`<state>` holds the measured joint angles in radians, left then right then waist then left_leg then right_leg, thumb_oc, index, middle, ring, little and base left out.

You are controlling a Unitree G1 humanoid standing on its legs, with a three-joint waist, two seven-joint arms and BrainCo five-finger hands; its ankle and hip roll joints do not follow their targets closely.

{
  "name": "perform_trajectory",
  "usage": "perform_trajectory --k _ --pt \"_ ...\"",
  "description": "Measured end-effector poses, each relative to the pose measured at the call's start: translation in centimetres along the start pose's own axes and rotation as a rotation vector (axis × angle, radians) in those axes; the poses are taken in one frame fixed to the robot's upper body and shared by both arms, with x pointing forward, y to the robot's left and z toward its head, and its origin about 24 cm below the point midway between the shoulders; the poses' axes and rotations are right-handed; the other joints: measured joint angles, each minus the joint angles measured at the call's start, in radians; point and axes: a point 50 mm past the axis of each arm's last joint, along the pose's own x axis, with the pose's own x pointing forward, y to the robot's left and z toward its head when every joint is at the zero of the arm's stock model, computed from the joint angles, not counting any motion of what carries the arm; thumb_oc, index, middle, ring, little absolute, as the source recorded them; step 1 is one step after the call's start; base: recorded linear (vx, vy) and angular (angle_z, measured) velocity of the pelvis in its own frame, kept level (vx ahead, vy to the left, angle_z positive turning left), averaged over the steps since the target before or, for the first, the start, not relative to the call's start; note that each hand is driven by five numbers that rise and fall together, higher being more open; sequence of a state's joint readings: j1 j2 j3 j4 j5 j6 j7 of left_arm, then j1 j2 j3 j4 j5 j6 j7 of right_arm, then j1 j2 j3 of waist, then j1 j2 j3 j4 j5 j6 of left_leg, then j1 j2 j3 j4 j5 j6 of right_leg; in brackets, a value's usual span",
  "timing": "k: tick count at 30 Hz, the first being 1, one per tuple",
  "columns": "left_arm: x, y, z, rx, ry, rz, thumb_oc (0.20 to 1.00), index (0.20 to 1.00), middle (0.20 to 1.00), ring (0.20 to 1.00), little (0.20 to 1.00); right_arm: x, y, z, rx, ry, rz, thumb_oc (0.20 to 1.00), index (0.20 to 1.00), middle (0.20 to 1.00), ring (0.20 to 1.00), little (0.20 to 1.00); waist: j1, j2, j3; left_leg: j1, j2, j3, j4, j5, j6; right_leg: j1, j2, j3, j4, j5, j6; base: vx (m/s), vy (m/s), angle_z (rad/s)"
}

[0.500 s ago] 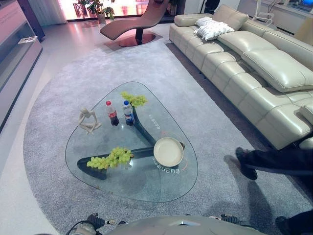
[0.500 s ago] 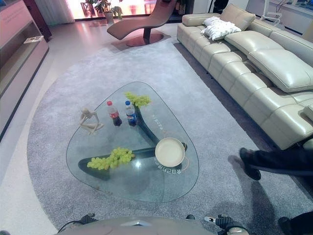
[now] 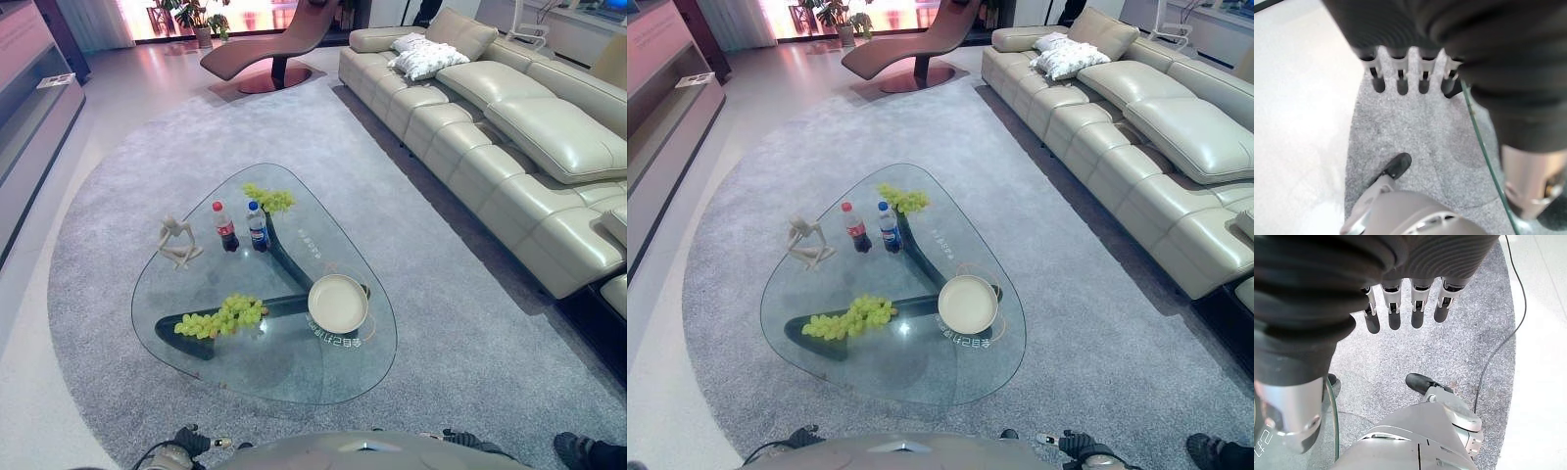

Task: Pick up fruits into the plate

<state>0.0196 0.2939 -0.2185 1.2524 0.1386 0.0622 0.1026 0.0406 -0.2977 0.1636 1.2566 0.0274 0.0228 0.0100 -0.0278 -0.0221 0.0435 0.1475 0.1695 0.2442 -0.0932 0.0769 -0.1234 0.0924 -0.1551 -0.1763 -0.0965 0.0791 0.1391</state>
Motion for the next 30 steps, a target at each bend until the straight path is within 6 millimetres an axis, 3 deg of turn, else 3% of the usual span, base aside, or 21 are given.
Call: perform_trajectory --k 10,16,22,27,30 --pt "0.0 0.9 1.1 0.015 -0.093 0.084 1.000 1.000 1.000 1.000 1.000 0.0 -0.3 0.0 -0.003 0.004 0.009 1.000 1.000 1.000 1.000 1.000 -0.005 0.015 0.008 -0.010 0.000 0.007 0.000 0.000 0.000 -0.015 0.000 0.005 0.000 0.000 0.000 -0.01 0.015 -0.02" --pt "-0.1 3.7 3.7 0.010 -0.229 0.208 1.000 1.000 1.000 1.000 1.000 -0.2 -2.5 -0.2 -0.030 0.014 -0.036 1.000 1.000 1.000 1.000 1.000 -0.013 0.045 0.035 -0.023 -0.002 0.010 0.003 0.001 0.001 -0.031 0.000 0.009 0.001 0.004 -0.004 0.00 0.039 -0.02" --pt "-1.4 7.7 8.8 0.027 -0.472 0.373 1.000 1.000 1.000 1.000 1.000 -0.1 -3.7 1.8 -0.044 -0.039 -0.066 1.000 1.000 1.000 1.000 1.000 -0.029 0.058 0.093 -0.059 -0.002 0.018 0.004 0.007 -0.002 -0.072 0.003 0.025 0.005 0.015 -0.009 -0.11 0.031 -0.05" --pt "-4.3 12.3 15.1 0.108 -0.722 0.566 1.000 1.000 1.000 1.000 1.000 -0.1 -4.4 5.0 -0.039 -0.122 -0.084 1.000 1.000 1.000 1.000 1.000 -0.031 0.057 0.169 -0.114 -0.008 0.024 0.004 0.022 0.004 -0.131 0.000 0.031 0.005 0.036 -0.010 -0.10 0.014 -0.05" --pt "-5.9 14.1 17.3 0.141 -0.820 0.642 1.000 1.000 1.000 1.000 1.000 -0.3 -5.0 6.2 -0.032 -0.182 -0.098 1.000 1.000 1.000 1.000 1.000 -0.035 0.057 0.194 -0.126 -0.010 0.025 0.005 0.023 0.004 -0.143 -0.002 0.033 0.005 0.037 -0.010 -0.14 0.012 -0.01"
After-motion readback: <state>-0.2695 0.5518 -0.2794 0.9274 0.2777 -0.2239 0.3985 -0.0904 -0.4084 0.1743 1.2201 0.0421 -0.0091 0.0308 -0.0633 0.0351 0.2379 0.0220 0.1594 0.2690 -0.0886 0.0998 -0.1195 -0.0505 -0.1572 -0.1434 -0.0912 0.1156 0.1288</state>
